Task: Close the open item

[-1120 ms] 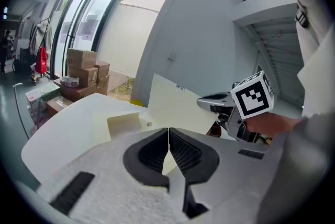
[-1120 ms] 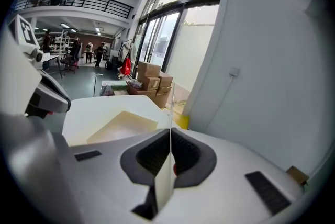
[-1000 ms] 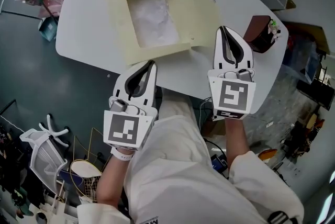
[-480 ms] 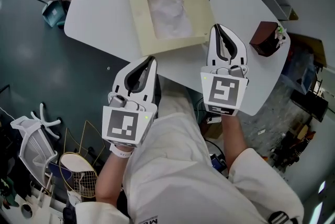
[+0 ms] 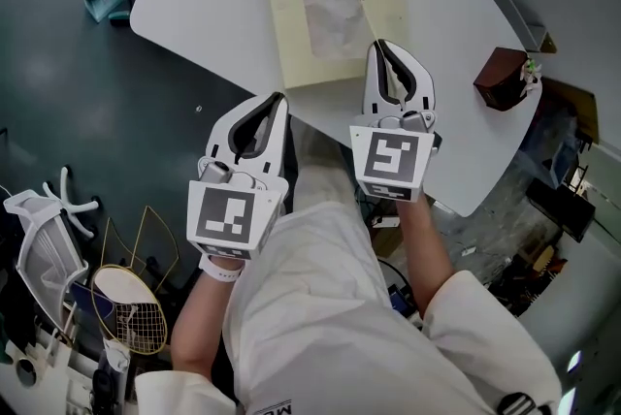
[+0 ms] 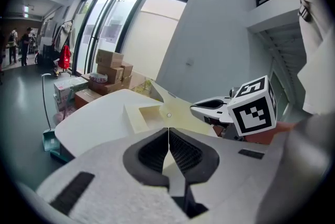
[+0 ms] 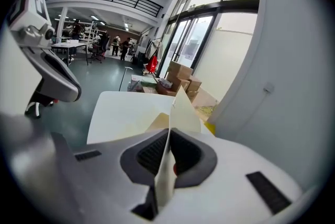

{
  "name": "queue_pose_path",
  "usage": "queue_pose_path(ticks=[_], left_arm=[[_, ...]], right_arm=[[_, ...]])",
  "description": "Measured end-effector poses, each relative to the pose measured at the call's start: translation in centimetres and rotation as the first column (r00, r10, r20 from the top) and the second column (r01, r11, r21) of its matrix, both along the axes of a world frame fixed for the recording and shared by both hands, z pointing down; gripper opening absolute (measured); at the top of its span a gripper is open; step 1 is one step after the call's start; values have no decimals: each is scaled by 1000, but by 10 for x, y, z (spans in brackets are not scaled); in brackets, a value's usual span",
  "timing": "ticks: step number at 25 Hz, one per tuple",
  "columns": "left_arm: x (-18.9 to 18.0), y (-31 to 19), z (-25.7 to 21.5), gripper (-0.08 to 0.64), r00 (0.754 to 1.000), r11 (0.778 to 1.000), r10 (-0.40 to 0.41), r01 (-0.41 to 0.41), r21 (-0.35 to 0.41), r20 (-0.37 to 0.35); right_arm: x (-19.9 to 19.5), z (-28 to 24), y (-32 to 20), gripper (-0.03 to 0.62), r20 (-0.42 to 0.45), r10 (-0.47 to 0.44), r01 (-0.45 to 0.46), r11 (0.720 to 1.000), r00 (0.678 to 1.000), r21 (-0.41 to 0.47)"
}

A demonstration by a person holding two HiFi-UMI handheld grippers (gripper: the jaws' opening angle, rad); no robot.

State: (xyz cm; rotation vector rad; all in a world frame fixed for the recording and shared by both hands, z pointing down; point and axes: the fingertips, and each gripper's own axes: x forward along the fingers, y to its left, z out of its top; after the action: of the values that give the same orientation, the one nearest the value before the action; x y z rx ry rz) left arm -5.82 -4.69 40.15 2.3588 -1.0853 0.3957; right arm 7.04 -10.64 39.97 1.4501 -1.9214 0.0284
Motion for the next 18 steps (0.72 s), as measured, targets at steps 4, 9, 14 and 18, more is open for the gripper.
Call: queue_pose_path(ticks=[4,9,14,18], left_arm=[[-10,6,12,29,1000,999,-23,23,-26,0],[-18,2,22,29,999,998,-44,44,-43,2],[-24,-3,31,29,999,997,-53,53,-59,6],[-27,-6,42,29,999,996,-50,51,-68,11]], right_arm=[[-17,14,2,20,42,-32,33,999,999,-25],[-39,31,-1,23,82,-96,100,994,992,-50],[-57,50,4,23,83,-182,189,978,980,-84],[-68,65,8,23,88,-246,255,960,965,-119]])
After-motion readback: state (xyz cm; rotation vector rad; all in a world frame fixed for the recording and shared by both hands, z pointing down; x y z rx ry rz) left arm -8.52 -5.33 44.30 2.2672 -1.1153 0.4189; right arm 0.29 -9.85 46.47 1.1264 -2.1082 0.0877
